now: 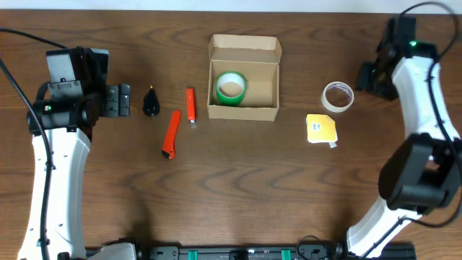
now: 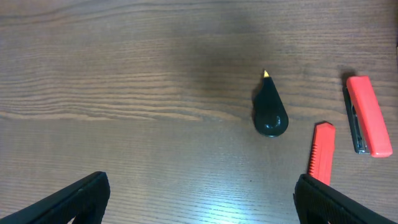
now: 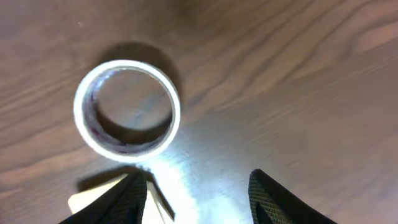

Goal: Pack container
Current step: 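Move the right gripper to the white masking tape and grasp its rim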

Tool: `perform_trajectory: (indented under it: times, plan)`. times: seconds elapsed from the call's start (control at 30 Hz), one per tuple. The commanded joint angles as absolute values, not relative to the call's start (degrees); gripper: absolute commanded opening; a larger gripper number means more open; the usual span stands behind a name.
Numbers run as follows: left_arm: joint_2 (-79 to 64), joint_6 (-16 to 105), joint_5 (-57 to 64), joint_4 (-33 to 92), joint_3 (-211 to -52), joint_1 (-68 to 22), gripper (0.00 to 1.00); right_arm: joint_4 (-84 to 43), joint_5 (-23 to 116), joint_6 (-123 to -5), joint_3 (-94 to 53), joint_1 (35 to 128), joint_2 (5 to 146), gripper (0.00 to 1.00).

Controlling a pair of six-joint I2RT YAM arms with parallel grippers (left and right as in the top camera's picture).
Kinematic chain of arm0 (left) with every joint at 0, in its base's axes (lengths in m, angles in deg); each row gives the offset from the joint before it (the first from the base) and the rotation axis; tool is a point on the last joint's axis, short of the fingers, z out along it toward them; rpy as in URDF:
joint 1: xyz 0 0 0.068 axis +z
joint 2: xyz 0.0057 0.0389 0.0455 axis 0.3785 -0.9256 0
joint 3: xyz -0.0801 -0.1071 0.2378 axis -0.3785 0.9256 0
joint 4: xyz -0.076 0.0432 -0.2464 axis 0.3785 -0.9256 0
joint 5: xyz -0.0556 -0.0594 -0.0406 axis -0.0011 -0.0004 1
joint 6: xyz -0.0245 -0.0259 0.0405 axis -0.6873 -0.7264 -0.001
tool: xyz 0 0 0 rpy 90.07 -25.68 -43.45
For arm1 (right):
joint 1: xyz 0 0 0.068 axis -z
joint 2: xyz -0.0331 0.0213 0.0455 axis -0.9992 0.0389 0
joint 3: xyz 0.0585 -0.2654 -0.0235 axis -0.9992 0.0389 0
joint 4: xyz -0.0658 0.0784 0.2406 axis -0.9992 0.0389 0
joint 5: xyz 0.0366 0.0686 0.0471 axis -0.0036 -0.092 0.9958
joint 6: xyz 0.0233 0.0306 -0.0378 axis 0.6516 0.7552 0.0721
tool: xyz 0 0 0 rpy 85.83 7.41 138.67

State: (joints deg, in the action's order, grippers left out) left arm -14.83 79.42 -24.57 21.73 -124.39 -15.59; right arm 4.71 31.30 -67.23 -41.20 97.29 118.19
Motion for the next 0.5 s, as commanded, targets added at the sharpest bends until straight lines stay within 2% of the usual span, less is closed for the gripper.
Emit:
perform_trajectory:
  times: [0.0,0.47]
  plan:
    - [-14.98,79.79,-24.94,21.6,-125.61,-15.41,0.95,2.65,32.31,-66.03,-39.69,96.92,120.57,0.55]
    - [-14.98,79.79,-24.94,21.6,-125.61,-15.41,0.95,-2.96,32.62,-64.52,-39.56,96.7,128.55,0.53]
